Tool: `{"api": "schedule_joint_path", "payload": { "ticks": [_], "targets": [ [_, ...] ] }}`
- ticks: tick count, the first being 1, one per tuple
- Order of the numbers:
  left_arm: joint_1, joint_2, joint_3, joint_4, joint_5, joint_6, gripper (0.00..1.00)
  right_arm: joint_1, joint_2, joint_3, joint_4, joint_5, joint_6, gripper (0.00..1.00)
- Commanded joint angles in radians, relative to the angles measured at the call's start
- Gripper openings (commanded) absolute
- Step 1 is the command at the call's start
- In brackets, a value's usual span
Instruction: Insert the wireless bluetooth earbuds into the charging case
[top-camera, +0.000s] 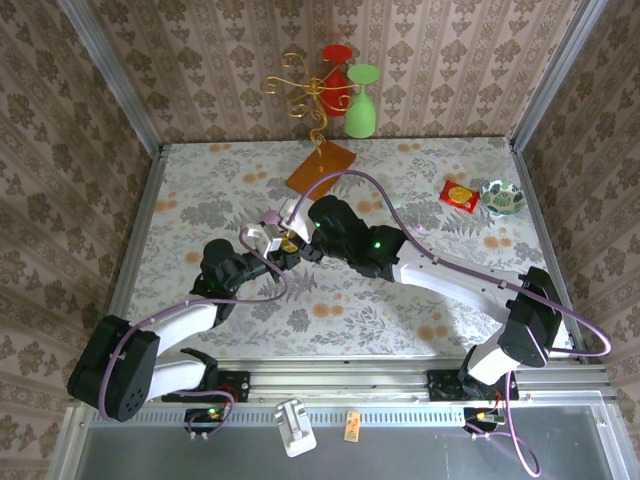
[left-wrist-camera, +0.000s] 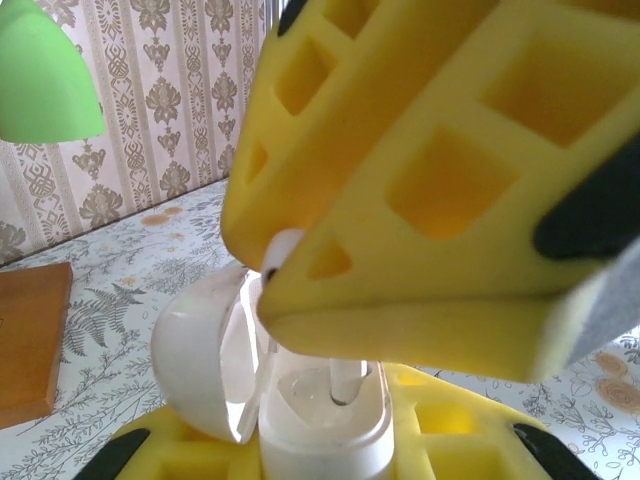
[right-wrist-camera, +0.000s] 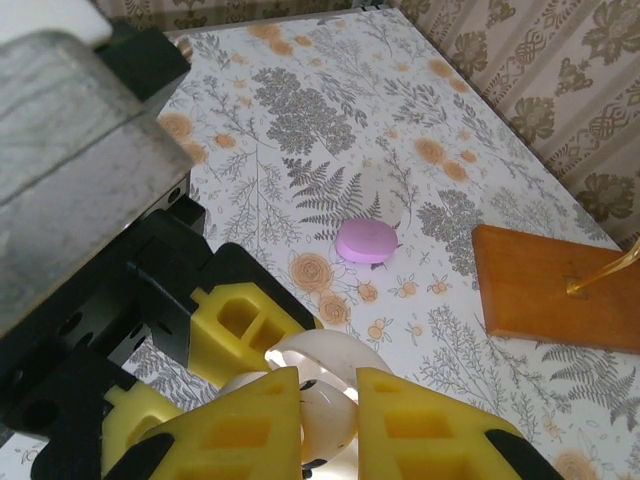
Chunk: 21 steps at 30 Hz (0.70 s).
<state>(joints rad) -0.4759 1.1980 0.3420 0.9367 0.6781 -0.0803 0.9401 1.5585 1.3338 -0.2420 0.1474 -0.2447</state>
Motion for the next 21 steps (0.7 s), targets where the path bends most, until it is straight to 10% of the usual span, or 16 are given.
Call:
{"api": "schedule_joint_path", "payload": {
  "ticks": [1,21],
  "targets": [
    [0.005,-0.008,0.034,0.027,0.026,-0.026,0.0,0.006,-0.033,-0.021,-0.014,-0.003,-0.046,0.18],
    [0.006,-0.008,0.032,0.051,0.035,-0.041,0.0,-0.051,-0.133,-0.1,0.083,-0.134,0.054,0.58]
  ]
}}
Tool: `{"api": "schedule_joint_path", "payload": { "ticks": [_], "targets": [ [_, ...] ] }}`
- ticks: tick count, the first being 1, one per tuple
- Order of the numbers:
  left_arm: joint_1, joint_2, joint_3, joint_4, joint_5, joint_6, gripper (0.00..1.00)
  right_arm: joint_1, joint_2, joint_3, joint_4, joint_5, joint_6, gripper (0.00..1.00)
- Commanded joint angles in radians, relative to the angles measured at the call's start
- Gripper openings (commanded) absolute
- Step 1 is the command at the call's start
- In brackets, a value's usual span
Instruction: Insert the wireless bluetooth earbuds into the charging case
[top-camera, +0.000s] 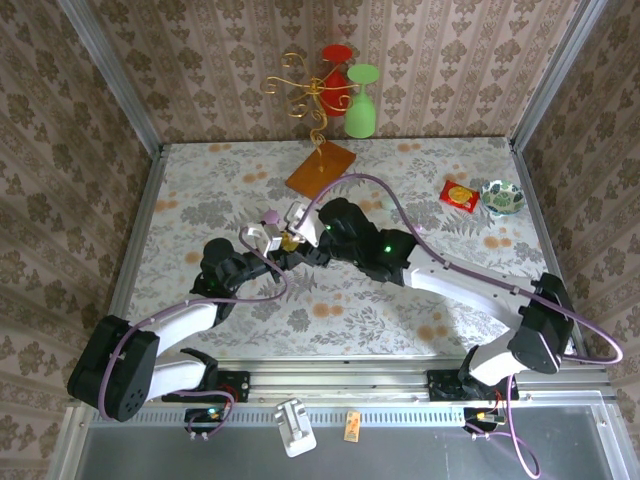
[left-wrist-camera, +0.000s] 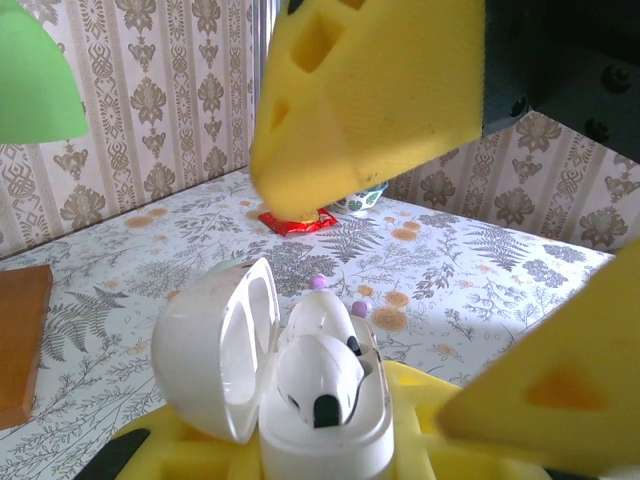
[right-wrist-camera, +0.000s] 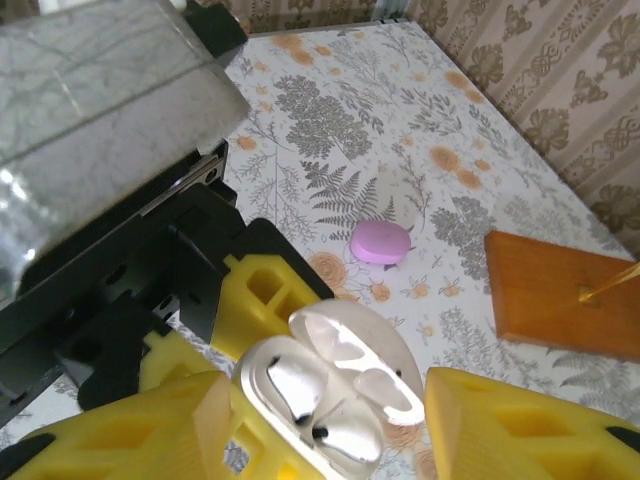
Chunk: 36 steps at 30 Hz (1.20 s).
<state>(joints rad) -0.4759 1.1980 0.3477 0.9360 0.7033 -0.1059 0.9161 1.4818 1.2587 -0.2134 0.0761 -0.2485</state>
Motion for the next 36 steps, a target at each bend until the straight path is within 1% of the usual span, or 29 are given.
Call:
{"api": "schedule_joint_path", "payload": {
  "ticks": [1,3,4,8,10,13,16,18,21,25,29,32,36],
  "targets": [
    [0.005,-0.008,0.027,0.056,0.008,-0.015,0.0,-0.039,-0.07,-0.036,0.068,-0.081,0.083,0.6],
    [0.005,-0.008,0.025,0.063,0.009,-0.015,0.0,-0.064,-0.083,-0.062,0.096,-0.108,0.128,0.62],
    [0.005,-0.008,0.023,0.066,0.011,-0.014,0.0,-0.08,-0.116,-0.078,0.12,-0.12,0.161,0.63],
    [0.005,-0.007,0.01,0.09,0.012,-0.002,0.0,-0.152,-0.157,-0.121,0.182,-0.171,0.306,0.67],
    [0.006,-0.008,0.009,0.09,0.013,0.004,0.0,-0.17,-0.161,-0.126,0.182,-0.197,0.34,0.68],
    [0.005,-0.005,0.008,0.102,0.026,0.007,0.0,-0.193,-0.14,-0.096,0.131,-0.208,0.402,0.71],
    [0.004,-0.002,0.008,0.113,0.089,0.045,0.0,-0.233,-0.103,-0.044,0.074,-0.277,0.492,0.72],
    [0.0,-0.003,0.005,0.107,0.106,0.08,0.0,-0.251,-0.045,0.025,-0.016,-0.333,0.539,0.73],
    [-0.012,-0.007,0.011,0.094,0.11,0.11,0.0,-0.254,0.017,0.096,-0.109,-0.358,0.543,0.73],
    [-0.029,-0.007,0.023,0.083,0.122,0.158,0.0,-0.257,0.062,0.151,-0.195,-0.347,0.545,0.73],
    [-0.041,-0.009,0.042,0.035,0.121,0.192,0.0,-0.26,0.12,0.215,-0.311,-0.369,0.509,0.74],
    [-0.041,-0.008,0.046,0.03,0.097,0.194,0.0,-0.261,0.142,0.232,-0.395,-0.397,0.461,0.74],
    [-0.036,-0.002,0.057,0.023,0.074,0.169,0.0,-0.261,0.129,0.215,-0.431,-0.485,0.413,0.74]
  ]
}}
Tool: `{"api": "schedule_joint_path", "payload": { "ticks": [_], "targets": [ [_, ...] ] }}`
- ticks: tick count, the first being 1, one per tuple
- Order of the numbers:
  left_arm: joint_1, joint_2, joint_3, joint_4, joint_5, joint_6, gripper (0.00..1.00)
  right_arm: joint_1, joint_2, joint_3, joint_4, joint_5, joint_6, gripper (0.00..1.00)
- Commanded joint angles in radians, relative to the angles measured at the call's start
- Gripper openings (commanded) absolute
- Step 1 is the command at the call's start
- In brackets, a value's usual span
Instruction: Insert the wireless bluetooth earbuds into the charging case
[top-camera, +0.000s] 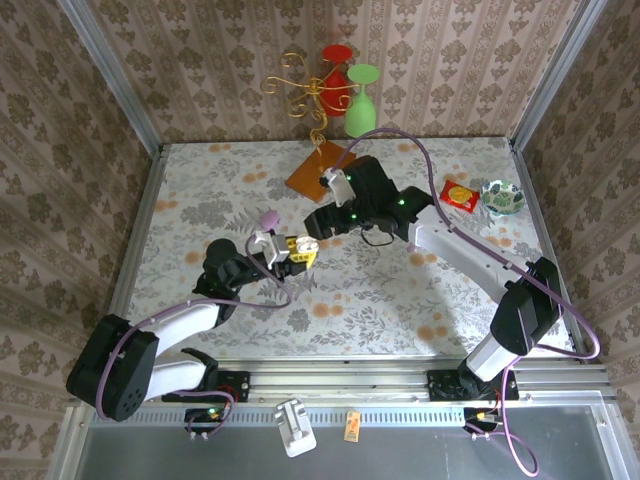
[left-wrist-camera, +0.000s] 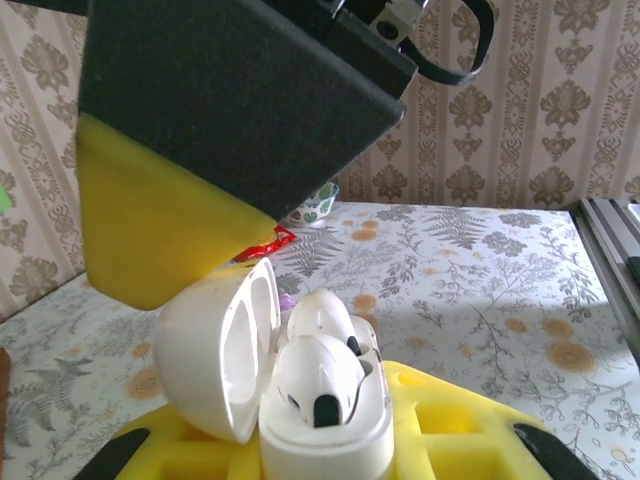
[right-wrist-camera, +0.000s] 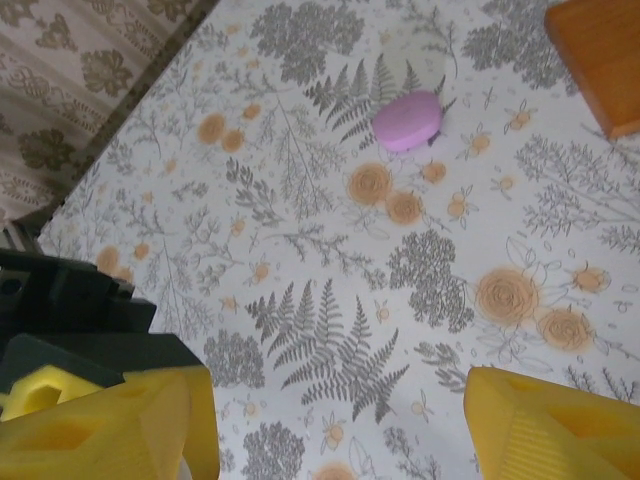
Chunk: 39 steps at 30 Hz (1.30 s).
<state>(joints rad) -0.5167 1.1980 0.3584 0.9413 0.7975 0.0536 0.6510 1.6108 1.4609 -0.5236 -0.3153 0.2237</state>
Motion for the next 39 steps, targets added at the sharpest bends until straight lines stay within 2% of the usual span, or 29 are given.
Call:
{"api": "schedule_joint_path", "payload": {
  "ticks": [1,7,11,16,19,23,29,39],
  "targets": [
    [0.006,0.0,0.049,0.019,-0.026,-0.001,0.0,0.004,-0.012,0.0,-0.117,-0.106,-0.064,0.74],
    [0.014,-0.007,0.057,0.018,-0.042,-0.076,0.0,-0.009,-0.084,-0.092,-0.05,-0.144,-0.088,0.74],
    [0.016,-0.033,0.063,-0.015,-0.004,-0.115,0.0,-0.05,-0.153,-0.174,0.109,-0.225,-0.064,0.74],
    [0.018,-0.088,0.083,-0.118,0.129,-0.162,0.0,-0.088,-0.265,-0.264,0.181,-0.381,-0.25,0.75],
    [0.015,-0.114,0.088,-0.144,0.213,-0.187,0.0,-0.1,-0.302,-0.323,0.236,-0.49,-0.352,0.69],
    [-0.009,-0.151,0.098,-0.18,0.244,-0.194,0.0,-0.105,-0.283,-0.311,0.268,-0.588,-0.401,0.58],
    [-0.049,-0.15,0.113,-0.211,0.24,-0.176,0.0,-0.099,-0.179,-0.223,0.206,-0.747,-0.446,0.52],
    [-0.052,-0.132,0.148,-0.248,0.22,-0.148,0.0,-0.068,-0.148,-0.235,0.167,-0.754,-0.486,0.47]
  ]
}}
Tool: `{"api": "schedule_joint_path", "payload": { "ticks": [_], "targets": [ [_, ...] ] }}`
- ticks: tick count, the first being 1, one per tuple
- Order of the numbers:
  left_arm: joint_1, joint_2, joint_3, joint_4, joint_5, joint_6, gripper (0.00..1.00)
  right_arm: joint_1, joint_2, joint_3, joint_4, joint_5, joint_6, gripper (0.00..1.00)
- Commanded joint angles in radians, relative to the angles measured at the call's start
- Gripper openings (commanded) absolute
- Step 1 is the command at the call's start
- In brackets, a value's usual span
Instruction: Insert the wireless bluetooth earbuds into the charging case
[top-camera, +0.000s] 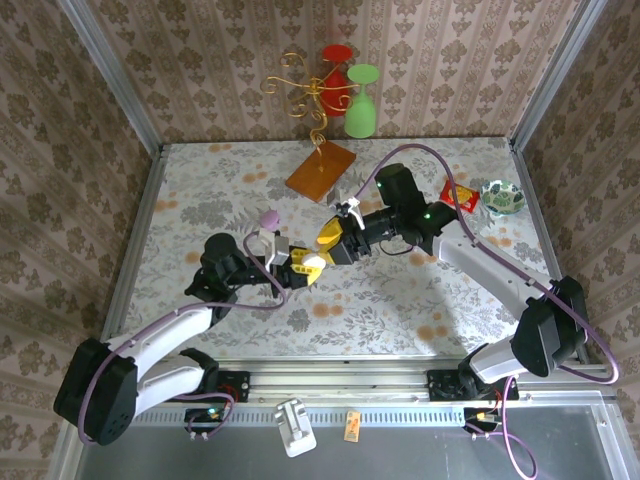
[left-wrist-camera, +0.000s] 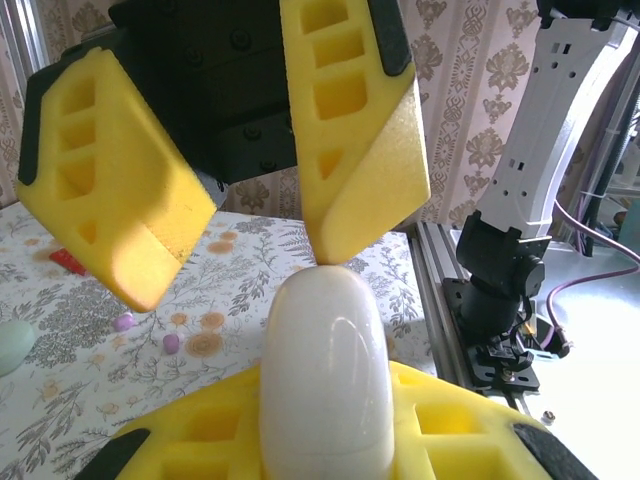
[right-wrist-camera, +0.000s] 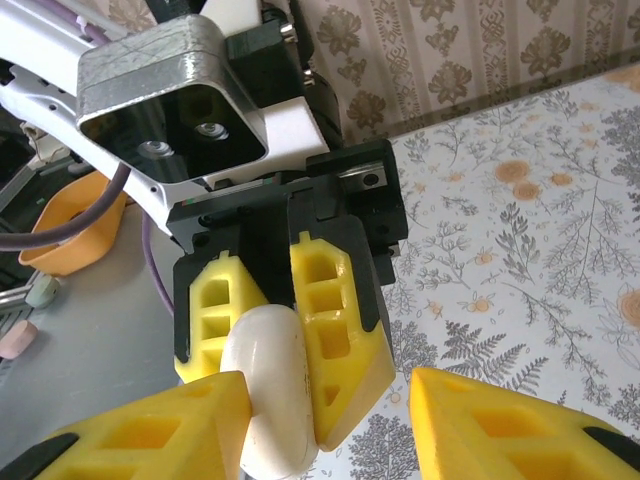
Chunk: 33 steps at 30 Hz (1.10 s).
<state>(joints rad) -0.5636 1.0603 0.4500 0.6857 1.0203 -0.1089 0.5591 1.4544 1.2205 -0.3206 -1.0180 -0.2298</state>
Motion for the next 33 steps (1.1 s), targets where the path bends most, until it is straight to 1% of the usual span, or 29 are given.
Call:
{"api": "schedule_joint_path", "payload": {
  "ticks": [1,7,10,12,15,16,18,21,22,26,30,32,33],
  "targets": [
    [-0.005,0.011,0.059,0.007,-0.003,0.017,0.0,0.024,0.009,0.002,-0.035,-0.049,-0.032,0.47],
    [0.0,0.035,0.07,0.008,-0.014,0.024,0.0,0.027,0.025,0.003,-0.048,-0.046,-0.049,0.47],
    [0.008,0.044,0.07,0.008,-0.017,0.031,0.0,0.025,0.025,0.005,-0.05,-0.067,-0.055,0.54],
    [0.015,0.051,0.071,0.009,-0.018,0.031,0.0,0.025,0.02,0.004,-0.053,-0.069,-0.058,0.56],
    [0.022,0.066,0.074,0.033,-0.019,0.02,0.0,0.027,0.014,-0.004,-0.055,-0.084,-0.063,0.55],
    [0.023,0.071,0.077,0.04,-0.016,0.015,0.0,0.027,0.017,-0.007,-0.055,-0.081,-0.063,0.54],
    [0.024,0.079,0.081,0.052,-0.006,0.005,0.0,0.027,0.026,-0.008,-0.06,-0.055,-0.062,0.47],
    [0.024,0.085,0.085,0.064,-0.003,-0.007,0.0,0.027,0.044,0.005,-0.076,-0.048,-0.064,0.42],
    [0.024,0.086,0.085,0.067,-0.003,-0.011,0.0,0.027,0.05,0.009,-0.083,-0.045,-0.069,0.39],
    [0.024,0.086,0.085,0.081,-0.005,-0.02,0.0,0.027,0.059,0.023,-0.107,-0.011,-0.088,0.35],
    [0.024,0.086,0.084,0.095,-0.015,-0.026,0.0,0.026,0.057,0.028,-0.13,0.026,-0.11,0.28],
    [0.026,0.089,0.081,0.094,-0.02,-0.024,0.04,0.024,0.055,0.029,-0.128,0.038,-0.108,0.25],
    [0.028,0.09,0.081,0.095,-0.024,-0.024,0.11,0.02,0.05,0.025,-0.12,0.04,-0.099,0.25]
  ]
}}
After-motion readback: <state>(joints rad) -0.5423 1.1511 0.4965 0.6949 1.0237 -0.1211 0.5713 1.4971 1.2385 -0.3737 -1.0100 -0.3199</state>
